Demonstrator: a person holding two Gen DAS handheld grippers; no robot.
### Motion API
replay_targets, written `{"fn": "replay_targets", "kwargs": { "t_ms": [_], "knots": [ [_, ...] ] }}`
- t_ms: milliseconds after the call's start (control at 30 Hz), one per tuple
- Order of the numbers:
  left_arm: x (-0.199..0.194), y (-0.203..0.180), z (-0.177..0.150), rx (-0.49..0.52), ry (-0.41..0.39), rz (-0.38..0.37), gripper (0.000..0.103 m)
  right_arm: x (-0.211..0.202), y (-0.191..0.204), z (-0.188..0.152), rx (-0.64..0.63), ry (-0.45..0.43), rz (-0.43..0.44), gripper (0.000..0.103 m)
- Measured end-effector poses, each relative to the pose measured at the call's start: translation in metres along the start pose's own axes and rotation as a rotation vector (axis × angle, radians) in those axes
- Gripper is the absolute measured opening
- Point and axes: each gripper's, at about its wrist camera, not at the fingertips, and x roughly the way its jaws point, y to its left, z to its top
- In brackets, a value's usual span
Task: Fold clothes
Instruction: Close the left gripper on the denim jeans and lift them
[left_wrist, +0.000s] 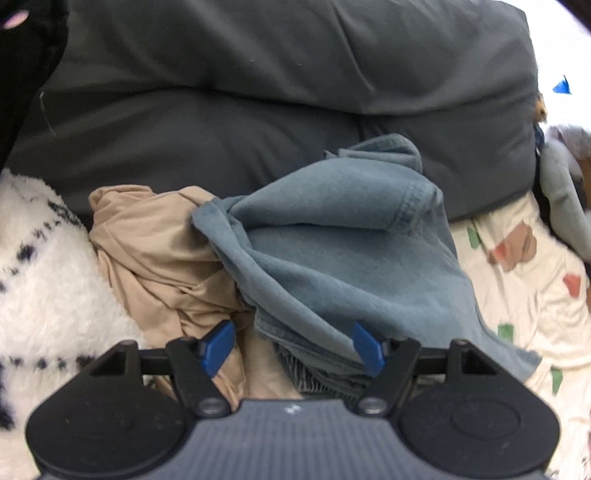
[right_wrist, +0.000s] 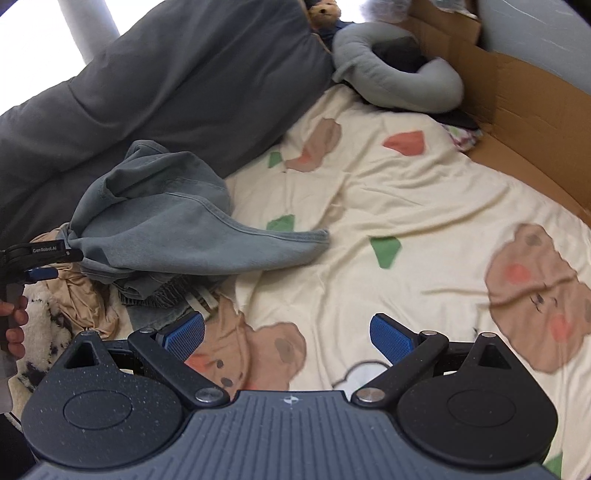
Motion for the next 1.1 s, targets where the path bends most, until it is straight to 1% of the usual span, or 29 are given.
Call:
{"fn": "replay_targets", "kwargs": {
  "t_ms": [133,200,300,333,367,433,467,500,567,733,833,1000,1100],
  "knots": [
    [0.008,0.005,0.006,-0.06,0.007,-0.001,0.071,0.01,0.009,0.004,-0.001,0.008,0.011,0.098],
    [0.014,0.005,0.009,-0.081,-0.003,-0.011,0.066,0.012,0.013,0.003,0.001,0.019,0.017,0.098],
    [0.027,0.007,0.01,-0.104,0.009,-0.019,0.045,0.014,0.016,0.0,0.003,0.038,0.037,0.098],
    [0.03,0.009,0.01,-0.124,0.015,-0.023,0.033,0.015,0.017,-0.001,0.004,0.042,0.041,0.098],
    [0.033,0.01,0.01,-0.143,0.022,-0.028,0.023,0.016,0.017,-0.002,0.003,0.046,0.045,0.098],
    [0.037,0.014,0.008,-0.179,0.033,-0.046,0.013,0.017,0.021,-0.002,-0.005,0.052,0.058,0.098],
    [0.037,0.015,0.007,-0.198,0.043,-0.063,0.01,0.018,0.023,-0.002,-0.009,0.055,0.064,0.098],
    [0.037,0.016,0.006,-0.207,0.046,-0.073,0.009,0.018,0.024,-0.003,-0.014,0.058,0.071,0.097],
    [0.034,0.016,0.005,-0.191,0.034,-0.083,0.004,0.019,0.028,-0.003,-0.022,0.065,0.084,0.097],
    [0.013,0.008,0.003,-0.136,-0.02,-0.139,0.003,0.021,0.036,-0.004,-0.042,0.078,0.117,0.097],
    [-0.004,0.001,0.001,-0.111,-0.046,-0.187,0.003,0.018,0.038,-0.002,-0.036,0.052,0.127,0.097],
    [-0.032,-0.015,-0.007,-0.085,-0.091,-0.264,0.003,0.017,0.044,0.003,-0.065,0.03,0.117,0.097],
    [-0.046,-0.024,-0.011,-0.082,-0.096,-0.32,0.003,0.016,0.044,0.006,-0.063,0.024,0.117,0.097]
  ]
}}
